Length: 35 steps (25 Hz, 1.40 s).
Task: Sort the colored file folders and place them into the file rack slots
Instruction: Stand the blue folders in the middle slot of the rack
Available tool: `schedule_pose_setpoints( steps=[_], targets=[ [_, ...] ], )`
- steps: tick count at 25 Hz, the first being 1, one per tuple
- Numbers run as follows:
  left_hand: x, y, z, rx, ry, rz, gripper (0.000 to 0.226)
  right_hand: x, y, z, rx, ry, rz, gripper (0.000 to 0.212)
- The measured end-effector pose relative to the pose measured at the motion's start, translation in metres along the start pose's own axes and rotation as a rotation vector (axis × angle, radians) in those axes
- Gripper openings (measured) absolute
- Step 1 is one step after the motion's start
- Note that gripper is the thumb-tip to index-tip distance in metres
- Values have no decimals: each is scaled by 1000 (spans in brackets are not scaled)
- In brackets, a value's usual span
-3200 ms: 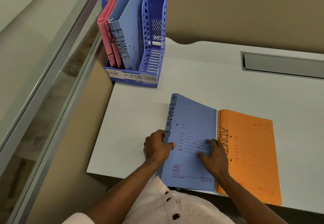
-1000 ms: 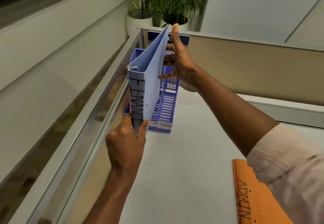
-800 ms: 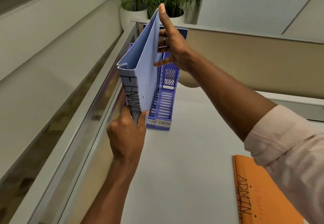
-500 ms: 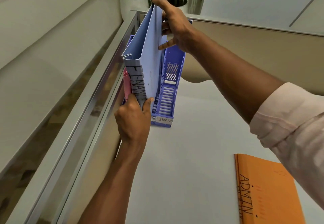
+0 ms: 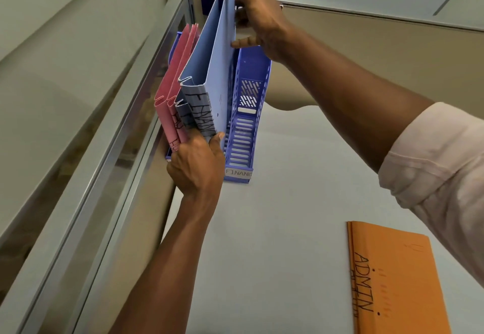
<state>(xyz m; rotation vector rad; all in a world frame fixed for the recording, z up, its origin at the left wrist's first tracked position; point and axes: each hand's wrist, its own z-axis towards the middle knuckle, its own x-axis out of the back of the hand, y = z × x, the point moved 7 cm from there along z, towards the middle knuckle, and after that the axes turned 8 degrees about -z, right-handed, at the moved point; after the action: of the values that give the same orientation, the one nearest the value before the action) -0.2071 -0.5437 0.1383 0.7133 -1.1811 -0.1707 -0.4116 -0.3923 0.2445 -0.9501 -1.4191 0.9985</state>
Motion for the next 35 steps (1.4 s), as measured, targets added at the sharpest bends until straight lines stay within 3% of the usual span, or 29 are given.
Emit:
schedule_pose_setpoints(
  steps=[8, 11, 17, 26, 30, 35],
  targets=[
    [-41, -19, -8, 58, -119, 94, 42, 4, 23, 6, 49, 130, -94, 38],
    [-53, -20, -5, 42, -128, 130, 41, 0, 26, 3, 58, 196, -207, 48],
    [-71, -33, -2, 96, -197, 99, 41, -18, 40, -7, 72, 187, -370, 36],
    [-52, -52, -2, 38, -200, 10, 57, -36, 41, -79, 144, 172, -594, 51],
    [-37, -60, 15, -23, -150, -60, 48, -50, 46, -131, 183, 205, -527, 47],
    [-39, -68, 27, -46, -155, -106, 51, -49, 82, -208, 171, 325, -417, 28]
  ],
)
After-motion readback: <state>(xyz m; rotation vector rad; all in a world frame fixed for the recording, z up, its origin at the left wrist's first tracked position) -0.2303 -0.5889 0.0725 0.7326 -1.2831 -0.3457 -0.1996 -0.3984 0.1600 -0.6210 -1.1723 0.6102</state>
